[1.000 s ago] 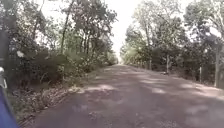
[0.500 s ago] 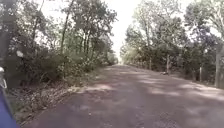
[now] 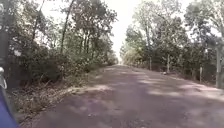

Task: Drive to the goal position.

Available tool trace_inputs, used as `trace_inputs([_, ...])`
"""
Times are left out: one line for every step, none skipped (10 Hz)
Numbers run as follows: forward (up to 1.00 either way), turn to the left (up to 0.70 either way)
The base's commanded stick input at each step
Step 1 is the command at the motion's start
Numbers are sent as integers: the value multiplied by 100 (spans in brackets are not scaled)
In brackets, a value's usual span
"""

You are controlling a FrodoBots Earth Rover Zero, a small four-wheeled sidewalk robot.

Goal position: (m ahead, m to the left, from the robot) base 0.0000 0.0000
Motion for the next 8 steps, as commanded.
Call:
trace_inputs([5,-3])
trace_inputs([6,-3])
trace_inputs([5,-3])
trace_inputs([5,-3])
trace_inputs([5,-3])
trace_inputs([6,-3])
trace_inputs([6,-3])
trace_inputs([5,-3])
